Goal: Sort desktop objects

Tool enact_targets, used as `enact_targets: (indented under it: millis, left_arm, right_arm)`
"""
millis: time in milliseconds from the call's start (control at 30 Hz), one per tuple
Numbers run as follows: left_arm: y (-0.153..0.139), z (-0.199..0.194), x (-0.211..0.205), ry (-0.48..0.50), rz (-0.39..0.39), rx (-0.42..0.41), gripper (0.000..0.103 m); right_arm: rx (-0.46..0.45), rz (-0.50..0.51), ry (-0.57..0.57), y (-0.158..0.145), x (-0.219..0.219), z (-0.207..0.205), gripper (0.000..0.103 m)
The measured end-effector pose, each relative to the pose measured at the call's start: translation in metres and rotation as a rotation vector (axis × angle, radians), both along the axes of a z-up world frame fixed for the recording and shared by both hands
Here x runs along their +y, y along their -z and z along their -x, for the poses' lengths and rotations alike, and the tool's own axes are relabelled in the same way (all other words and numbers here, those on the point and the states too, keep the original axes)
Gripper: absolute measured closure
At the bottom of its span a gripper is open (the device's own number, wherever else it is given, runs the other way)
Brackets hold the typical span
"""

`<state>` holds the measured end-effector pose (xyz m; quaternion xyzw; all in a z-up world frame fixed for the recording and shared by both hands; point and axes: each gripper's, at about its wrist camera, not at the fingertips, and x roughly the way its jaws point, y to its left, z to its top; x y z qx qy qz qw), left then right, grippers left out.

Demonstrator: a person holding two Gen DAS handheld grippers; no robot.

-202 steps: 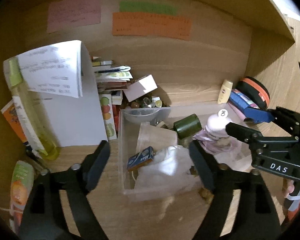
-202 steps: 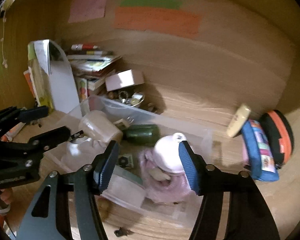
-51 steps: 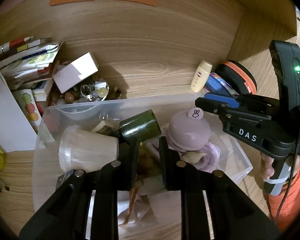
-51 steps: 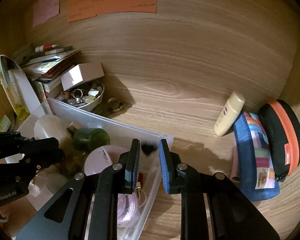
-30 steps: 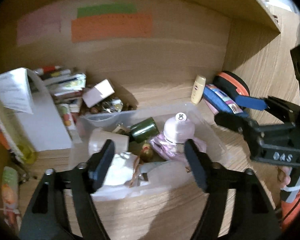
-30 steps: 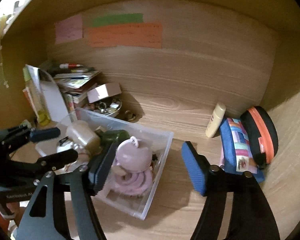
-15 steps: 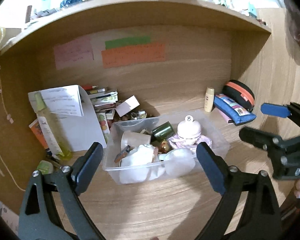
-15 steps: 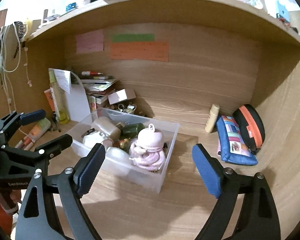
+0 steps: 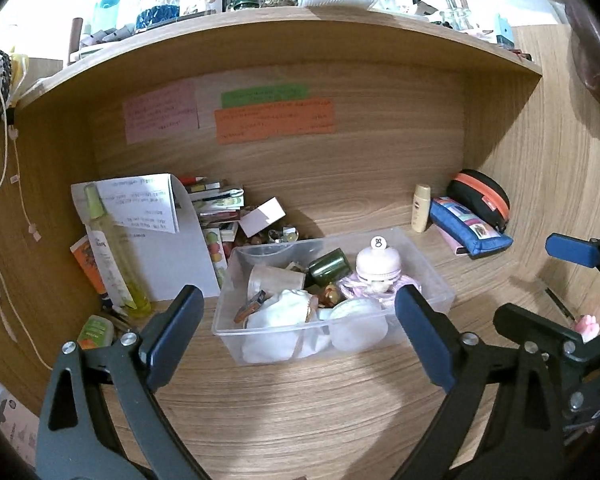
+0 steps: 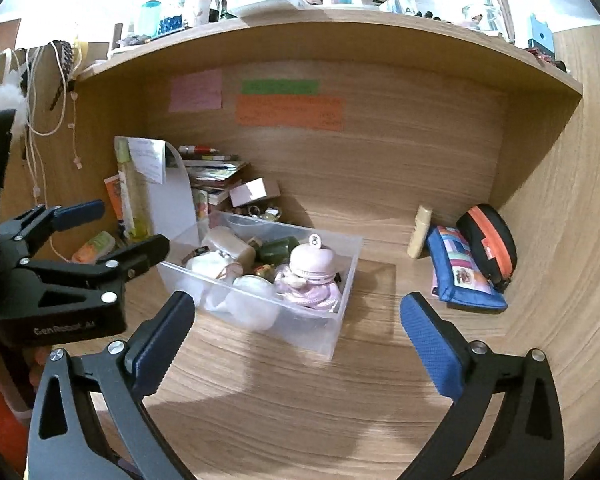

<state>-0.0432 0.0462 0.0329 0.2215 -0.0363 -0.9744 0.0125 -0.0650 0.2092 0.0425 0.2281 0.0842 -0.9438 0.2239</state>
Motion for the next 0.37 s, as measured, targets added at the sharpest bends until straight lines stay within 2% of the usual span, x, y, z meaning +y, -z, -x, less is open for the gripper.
enact_targets:
  millis: [167,267,367]
  left_arm:
    - [0.001,-0.002,0.004,0.07,-0.003,0.024,0.006]
    - [0.0,-0.001,0.005,0.056,0.012,0.037,0.006]
    - [-0.001,0.003,0.002,0.06,-0.017,0.024,0.006]
  right_arm:
    - [-0.013,0.003,0.013,0.0,0.0,0.009,0.0]
    - [-0.032,0.007,0.013,0.003,0.0,0.015,0.0]
    - [-0.046,0.019,0.018,0.004,0.001,0.02,0.0]
